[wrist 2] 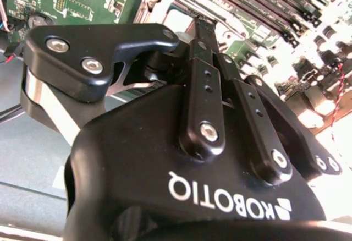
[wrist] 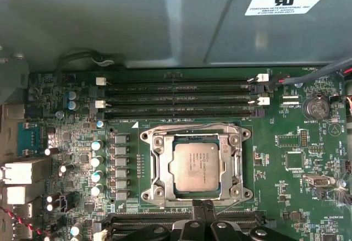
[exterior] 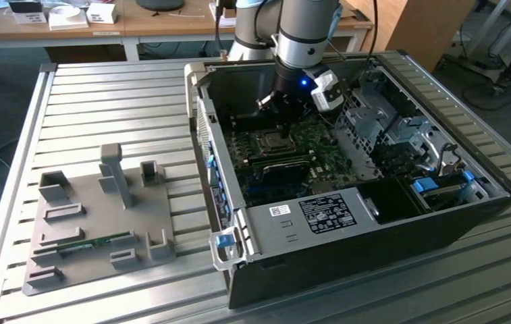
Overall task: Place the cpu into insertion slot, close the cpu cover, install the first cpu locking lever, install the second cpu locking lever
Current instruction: 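Install the second cpu locking lever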
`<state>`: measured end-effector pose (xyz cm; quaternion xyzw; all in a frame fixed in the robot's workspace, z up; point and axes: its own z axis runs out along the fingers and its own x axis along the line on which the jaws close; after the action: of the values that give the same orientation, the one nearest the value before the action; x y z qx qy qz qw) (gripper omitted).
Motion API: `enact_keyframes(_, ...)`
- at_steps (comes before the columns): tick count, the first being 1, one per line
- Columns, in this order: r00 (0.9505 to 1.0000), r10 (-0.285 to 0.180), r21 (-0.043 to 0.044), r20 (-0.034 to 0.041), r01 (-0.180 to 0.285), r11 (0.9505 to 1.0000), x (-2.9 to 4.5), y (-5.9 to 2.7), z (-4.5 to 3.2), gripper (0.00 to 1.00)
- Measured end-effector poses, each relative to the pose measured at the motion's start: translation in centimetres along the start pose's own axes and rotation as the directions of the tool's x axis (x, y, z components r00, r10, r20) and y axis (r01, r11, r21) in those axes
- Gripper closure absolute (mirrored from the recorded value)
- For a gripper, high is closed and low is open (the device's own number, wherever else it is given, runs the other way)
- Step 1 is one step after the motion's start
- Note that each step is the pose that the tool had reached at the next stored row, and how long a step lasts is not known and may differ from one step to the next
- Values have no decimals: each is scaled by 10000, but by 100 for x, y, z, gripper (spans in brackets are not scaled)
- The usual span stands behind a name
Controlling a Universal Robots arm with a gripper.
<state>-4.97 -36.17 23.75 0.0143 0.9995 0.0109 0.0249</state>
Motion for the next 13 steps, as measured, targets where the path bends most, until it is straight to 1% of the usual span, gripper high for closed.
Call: enact_keyframes(13, 10000, -1, -1, 0, 1, 10000, -1, 0, -15, 89)
